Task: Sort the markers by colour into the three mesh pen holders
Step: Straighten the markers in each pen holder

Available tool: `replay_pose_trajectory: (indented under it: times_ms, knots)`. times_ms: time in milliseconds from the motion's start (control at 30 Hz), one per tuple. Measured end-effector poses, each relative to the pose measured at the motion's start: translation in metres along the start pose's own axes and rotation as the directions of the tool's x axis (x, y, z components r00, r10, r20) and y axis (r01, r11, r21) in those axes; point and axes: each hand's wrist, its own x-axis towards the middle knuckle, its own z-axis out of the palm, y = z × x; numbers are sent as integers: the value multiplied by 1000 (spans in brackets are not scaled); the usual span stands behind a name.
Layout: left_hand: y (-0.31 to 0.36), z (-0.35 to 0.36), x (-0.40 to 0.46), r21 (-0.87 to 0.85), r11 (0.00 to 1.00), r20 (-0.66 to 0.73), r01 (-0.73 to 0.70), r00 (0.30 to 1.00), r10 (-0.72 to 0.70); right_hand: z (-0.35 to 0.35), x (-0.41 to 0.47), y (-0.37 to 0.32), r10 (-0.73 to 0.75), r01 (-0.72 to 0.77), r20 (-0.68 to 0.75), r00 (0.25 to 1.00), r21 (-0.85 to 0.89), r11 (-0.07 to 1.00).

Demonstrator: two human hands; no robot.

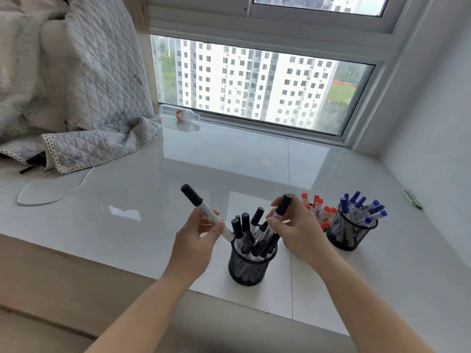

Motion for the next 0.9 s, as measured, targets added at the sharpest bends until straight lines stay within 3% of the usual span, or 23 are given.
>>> replay_pose_trajectory:
  times_ms: [133, 267, 600, 767, 900]
  knots:
    - [0, 3, -4, 16, 1000, 14, -13, 1000, 13, 2, -2, 1, -52, 56, -94, 994, 45, 997]
    - [-4, 8, -6, 63, 998, 44, -22, 999, 19, 2, -2, 4, -149, 147, -148, 978, -22, 989]
    - [-4, 14, -9, 142, 980, 5, -141, 990, 142, 1, -1, 12, -126, 117, -106, 986, -88, 989]
    - [0, 14, -6, 161, 968, 2, -193, 981, 195, 1, -4, 13, -77, 75, -126, 989, -19, 997]
    - [0, 13, -5, 199, 958, 23, -204, 979, 204, 5, -11, 12, -128, 119, -150, 980, -69, 990]
